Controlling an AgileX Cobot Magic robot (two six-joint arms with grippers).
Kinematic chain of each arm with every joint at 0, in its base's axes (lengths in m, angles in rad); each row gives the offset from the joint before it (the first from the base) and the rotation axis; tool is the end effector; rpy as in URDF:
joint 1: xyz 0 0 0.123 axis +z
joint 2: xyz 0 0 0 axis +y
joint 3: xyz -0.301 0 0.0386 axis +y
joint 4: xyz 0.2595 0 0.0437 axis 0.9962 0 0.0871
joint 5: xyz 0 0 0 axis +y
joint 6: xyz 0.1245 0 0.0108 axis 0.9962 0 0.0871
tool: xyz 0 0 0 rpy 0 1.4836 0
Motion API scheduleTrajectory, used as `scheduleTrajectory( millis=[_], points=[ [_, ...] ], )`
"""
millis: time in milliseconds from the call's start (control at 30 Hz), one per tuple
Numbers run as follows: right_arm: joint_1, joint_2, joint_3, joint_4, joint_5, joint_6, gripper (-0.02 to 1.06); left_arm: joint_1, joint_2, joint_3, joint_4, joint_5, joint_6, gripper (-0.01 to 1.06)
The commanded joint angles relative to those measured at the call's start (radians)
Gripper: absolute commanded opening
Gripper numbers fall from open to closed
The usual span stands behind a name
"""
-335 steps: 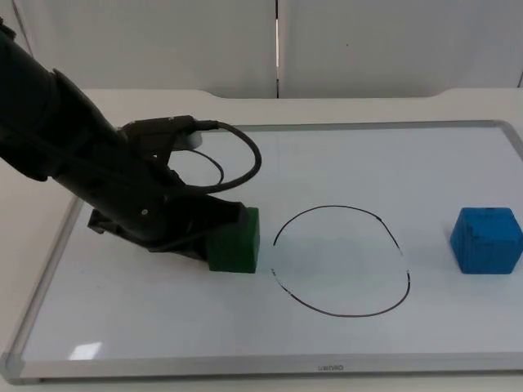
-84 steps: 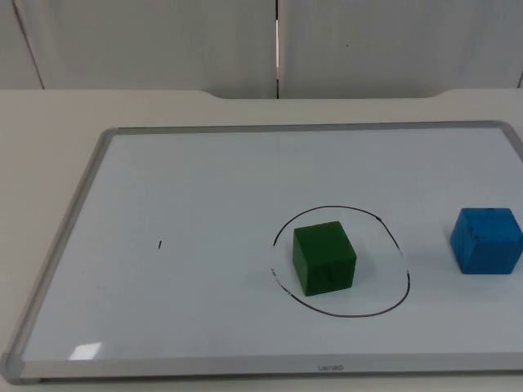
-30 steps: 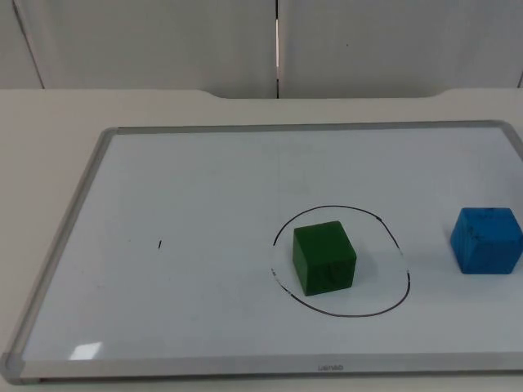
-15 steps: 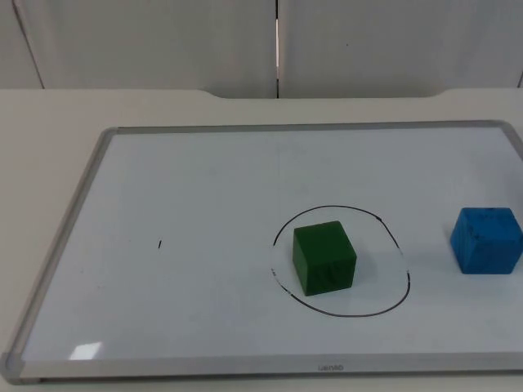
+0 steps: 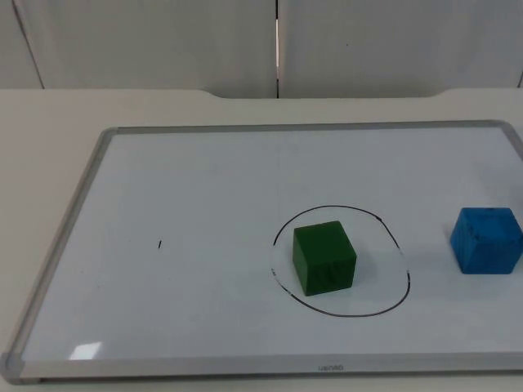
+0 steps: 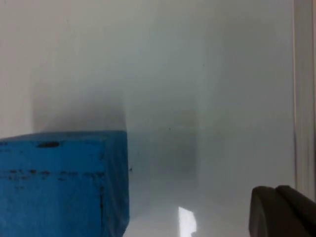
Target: Push the two cubes into the marked area.
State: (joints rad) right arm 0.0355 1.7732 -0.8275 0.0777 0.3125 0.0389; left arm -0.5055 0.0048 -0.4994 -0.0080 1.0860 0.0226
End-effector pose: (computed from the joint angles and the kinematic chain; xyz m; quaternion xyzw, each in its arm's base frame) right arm 0.3339 0.0149 0.1102 0.0355 0.9793 0.0264 0.1976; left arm 0.0138 -0.0086 0.2642 0.2249 0.8312 -0.1254 0.4927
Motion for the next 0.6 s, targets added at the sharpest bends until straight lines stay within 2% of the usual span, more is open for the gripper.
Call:
scheduleTrajectory(
  millis=[0, 267, 567],
  points=[
    [-0.003, 0.002, -0.007, 0.003, -0.026, 0.001, 0.0, -0.004, -0.005, 0.005, -0.002, -0.012, -0.006, 0.0],
    [-0.003, 0.002, -0.007, 0.003, -0.076, 0.001, 0.0, -0.004, -0.005, 0.005, -0.002, -0.012, -0.006, 0.0],
    [0.022, 0.002, -0.007, -0.005, -0.021, -0.005, 0.0, -0.004, -0.005, 0.005, -0.002, -0.012, -0.006, 0.0]
  ],
)
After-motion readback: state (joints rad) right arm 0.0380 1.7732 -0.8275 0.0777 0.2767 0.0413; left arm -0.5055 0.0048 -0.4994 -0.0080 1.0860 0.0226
